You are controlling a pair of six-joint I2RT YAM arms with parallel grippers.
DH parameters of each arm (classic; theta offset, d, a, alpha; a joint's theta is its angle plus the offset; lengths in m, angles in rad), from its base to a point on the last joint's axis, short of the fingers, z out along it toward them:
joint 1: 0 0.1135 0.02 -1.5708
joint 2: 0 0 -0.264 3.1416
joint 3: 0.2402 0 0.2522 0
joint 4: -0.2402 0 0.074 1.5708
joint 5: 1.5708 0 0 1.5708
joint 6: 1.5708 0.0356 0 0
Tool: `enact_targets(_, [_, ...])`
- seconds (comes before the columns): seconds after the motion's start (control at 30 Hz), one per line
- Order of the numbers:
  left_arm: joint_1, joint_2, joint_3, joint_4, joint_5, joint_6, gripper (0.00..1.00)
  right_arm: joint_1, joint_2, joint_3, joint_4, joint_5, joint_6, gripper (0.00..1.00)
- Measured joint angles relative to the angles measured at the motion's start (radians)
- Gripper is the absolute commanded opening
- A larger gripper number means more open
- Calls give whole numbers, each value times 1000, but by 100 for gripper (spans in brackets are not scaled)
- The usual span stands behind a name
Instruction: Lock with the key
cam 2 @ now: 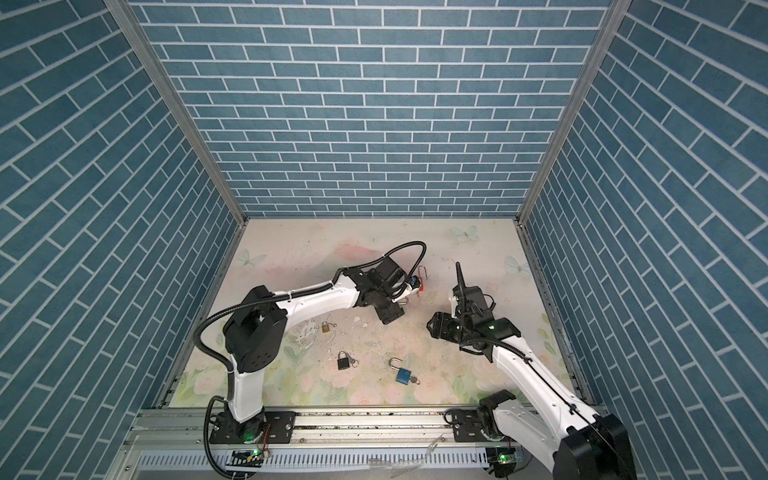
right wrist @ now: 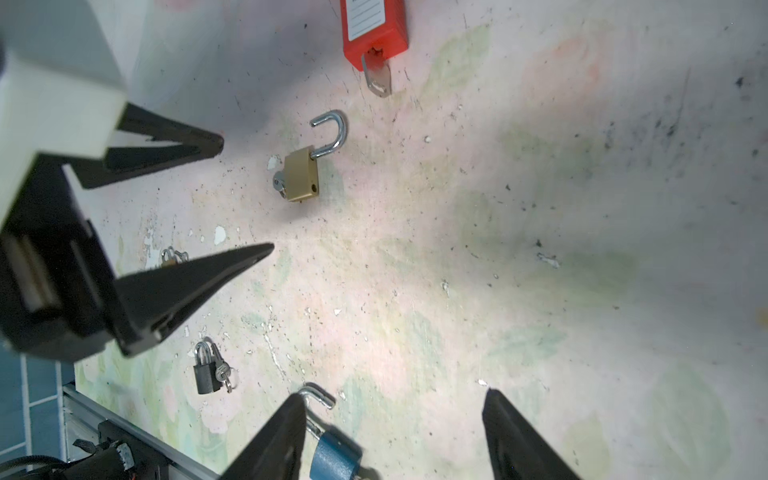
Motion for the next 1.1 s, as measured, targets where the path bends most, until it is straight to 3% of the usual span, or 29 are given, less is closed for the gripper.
enact_targets(0.27, [48,126,178,-87,80,113,70,-26,14,17,-14,-24,-25,68])
enact_targets(0.9, [71,198,161,-103,143,157,69,-31,55,29,-15,-29,-45,68])
enact_targets(1.1, [71,201,166,-99,150,159,61,-33,55,28,-17,-28,-45,68])
